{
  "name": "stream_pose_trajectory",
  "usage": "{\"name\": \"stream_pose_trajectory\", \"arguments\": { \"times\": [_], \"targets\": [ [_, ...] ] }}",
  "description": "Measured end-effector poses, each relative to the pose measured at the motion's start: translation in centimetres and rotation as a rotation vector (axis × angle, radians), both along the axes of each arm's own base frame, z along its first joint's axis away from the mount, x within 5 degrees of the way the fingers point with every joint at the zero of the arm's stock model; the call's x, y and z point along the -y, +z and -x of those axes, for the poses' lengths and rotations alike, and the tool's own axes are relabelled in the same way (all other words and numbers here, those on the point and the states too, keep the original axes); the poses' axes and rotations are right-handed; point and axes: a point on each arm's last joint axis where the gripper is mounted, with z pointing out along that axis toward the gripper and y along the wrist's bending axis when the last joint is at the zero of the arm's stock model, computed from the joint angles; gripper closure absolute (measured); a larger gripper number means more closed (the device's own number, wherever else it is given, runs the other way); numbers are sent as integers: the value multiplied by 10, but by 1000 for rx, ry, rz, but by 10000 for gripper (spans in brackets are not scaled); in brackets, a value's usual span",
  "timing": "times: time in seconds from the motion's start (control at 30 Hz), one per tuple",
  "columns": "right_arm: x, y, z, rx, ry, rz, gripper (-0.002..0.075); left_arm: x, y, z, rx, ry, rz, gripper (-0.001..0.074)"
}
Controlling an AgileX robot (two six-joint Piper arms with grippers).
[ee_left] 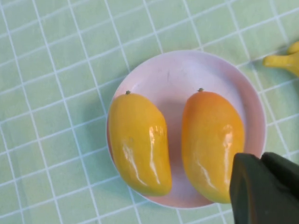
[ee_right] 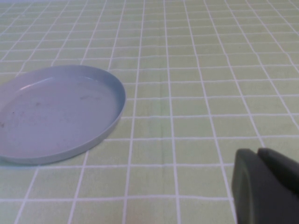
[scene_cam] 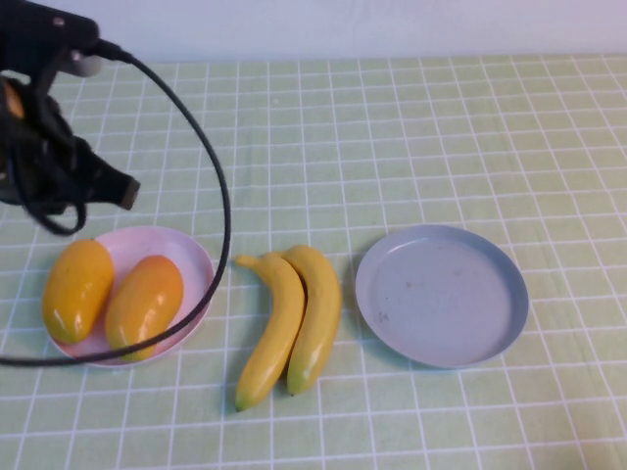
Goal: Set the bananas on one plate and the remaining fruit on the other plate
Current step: Put another type of fruit in the right plate
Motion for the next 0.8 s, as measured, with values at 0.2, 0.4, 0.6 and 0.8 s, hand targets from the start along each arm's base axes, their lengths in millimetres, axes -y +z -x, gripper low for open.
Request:
{"name": "stream_pose_trajectory", "arguments": {
  "times": [0.2,0.4,0.6,0.8],
  "targets": [
    [0,0,0,0,0,0,741,-22,3,59,148,-4,86,731],
    [0,0,0,0,0,0,741,-39,-27,109,251,-12,167,731],
    [0,0,0,0,0,0,741,-51,-60,153,384,-23,308,731],
    [0,0,0,0,0,0,741,-63,-84,187,536,-16,419,731]
  ]
}}
